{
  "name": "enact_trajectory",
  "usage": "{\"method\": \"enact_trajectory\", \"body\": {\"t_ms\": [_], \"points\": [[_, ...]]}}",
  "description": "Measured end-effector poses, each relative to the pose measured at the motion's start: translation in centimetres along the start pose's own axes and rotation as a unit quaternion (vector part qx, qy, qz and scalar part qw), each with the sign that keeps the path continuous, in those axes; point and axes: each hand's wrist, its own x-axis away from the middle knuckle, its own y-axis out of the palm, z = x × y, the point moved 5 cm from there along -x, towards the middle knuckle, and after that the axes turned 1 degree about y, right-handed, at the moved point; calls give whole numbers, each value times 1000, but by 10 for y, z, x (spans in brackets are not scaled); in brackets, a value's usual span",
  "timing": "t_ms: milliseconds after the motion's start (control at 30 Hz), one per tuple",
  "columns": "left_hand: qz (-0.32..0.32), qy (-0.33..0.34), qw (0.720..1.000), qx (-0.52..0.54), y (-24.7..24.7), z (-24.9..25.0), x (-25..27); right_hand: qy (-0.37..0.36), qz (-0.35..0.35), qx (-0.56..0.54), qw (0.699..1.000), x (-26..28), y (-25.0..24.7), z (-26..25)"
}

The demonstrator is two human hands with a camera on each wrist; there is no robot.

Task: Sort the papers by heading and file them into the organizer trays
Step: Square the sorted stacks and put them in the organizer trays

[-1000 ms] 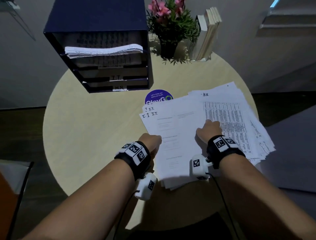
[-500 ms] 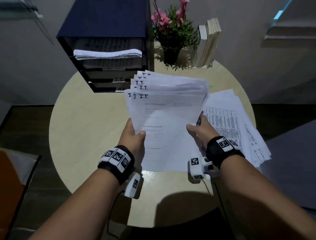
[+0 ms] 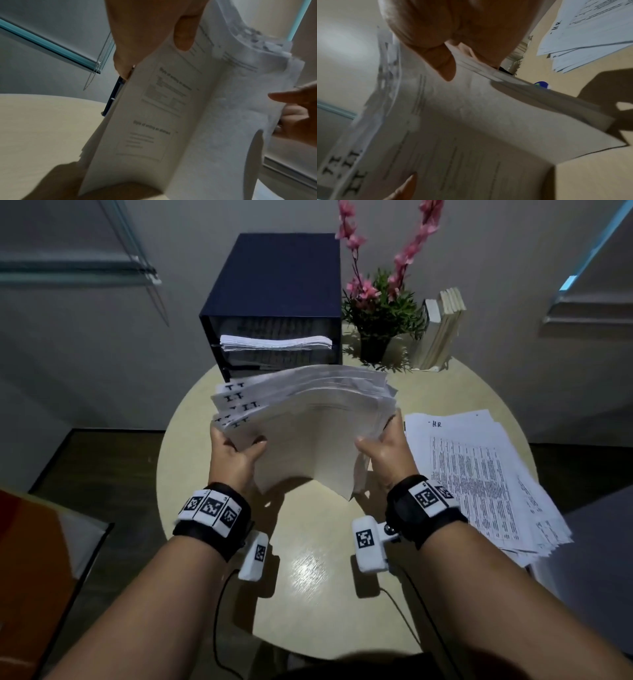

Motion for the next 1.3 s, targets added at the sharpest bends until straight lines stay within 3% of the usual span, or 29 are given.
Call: {"method": "enact_trajectory", "body": {"t_ms": [167,267,433,533,633,733,967,1067,1200,1300], "points": [[-4,97,995,20,-5,40,3,-171,-3,96,980,-1,12,-46],[-23,131,991,4,-4,52,1,-270,-6,202,941,-4,21,-64],[-19,105,993,-48,-8,48,-12,-296,6,261,919,-8,22,-60],[-38,81,995,-41,-9,39,-18,-277,8,235,932,-5,19,-56],[-54,87,995,-17,-9,35,-20,-134,30,91,986,-7,14,-43],[-54,89,994,7,-2,33,-17,-34,50,21,998,-3,18,-23],[69,73,994,34,-1,47,-25,-21,51,5,998,2,24,-11],[89,67,994,9,-1,49,-29,-27,37,1,999,4,23,-12],[81,126,989,-8,-2,55,-23,-36,34,-2,999,3,25,-10],[3,116,993,4,-6,46,-16,-26,48,-7,998,-1,23,-7]]}}
